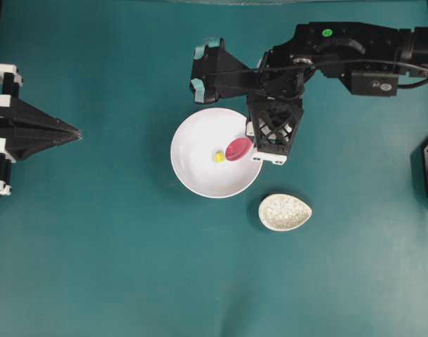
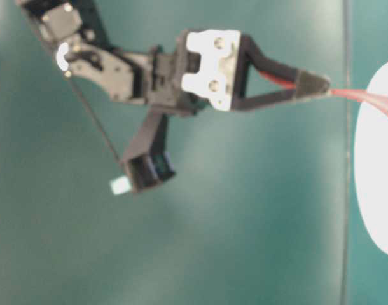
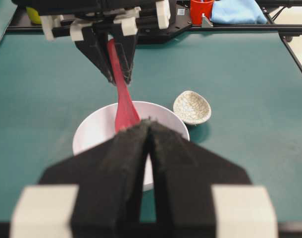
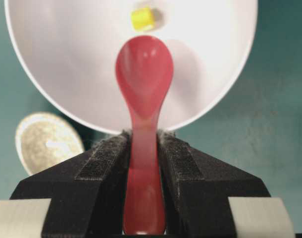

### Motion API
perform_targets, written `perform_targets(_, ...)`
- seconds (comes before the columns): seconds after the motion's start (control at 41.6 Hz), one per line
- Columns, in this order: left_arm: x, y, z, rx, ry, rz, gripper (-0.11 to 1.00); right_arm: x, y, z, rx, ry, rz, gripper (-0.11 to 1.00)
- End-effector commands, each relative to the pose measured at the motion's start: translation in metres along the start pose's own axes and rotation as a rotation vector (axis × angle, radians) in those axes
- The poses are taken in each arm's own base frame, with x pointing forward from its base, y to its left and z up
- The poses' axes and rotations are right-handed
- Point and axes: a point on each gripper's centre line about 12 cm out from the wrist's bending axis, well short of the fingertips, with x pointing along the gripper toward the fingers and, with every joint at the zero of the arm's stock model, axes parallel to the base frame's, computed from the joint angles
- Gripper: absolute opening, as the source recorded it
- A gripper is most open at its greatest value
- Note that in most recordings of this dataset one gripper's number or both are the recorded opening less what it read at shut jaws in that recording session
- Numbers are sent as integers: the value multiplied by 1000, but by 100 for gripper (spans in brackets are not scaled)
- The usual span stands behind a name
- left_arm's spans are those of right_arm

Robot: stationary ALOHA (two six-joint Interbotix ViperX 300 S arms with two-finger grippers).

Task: Scoop the yellow hexagonal prism block from the bowl with a spoon using the right arm.

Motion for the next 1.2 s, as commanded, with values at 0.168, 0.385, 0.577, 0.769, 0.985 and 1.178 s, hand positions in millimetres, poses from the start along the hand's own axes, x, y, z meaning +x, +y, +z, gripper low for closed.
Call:
perform_targets(0.168, 2, 0, 11, 5, -26, -1, 4, 0, 5, 3, -11, -12, 5, 24)
perform_targets(0.385, 2, 0, 12, 5, -28, -1, 3, 7, 4, 6, -13, -22, 2, 24)
perform_targets(0.577, 2, 0, 12, 5, -28, -1, 4, 13, 6, 7, -20, -25, 1, 24)
perform_targets(0.769, 2, 0, 12, 5, -28, -1, 4, 17, 7, 11, -26, -53, -3, 24)
perform_targets(0.985, 2, 0, 12, 5, -28, -1, 4, 23, 6, 12, -24, -89, -11, 24)
perform_targets(1.178, 2, 0, 12, 5, -29, -1, 4, 29, 7, 12, -18, -115, -12, 24)
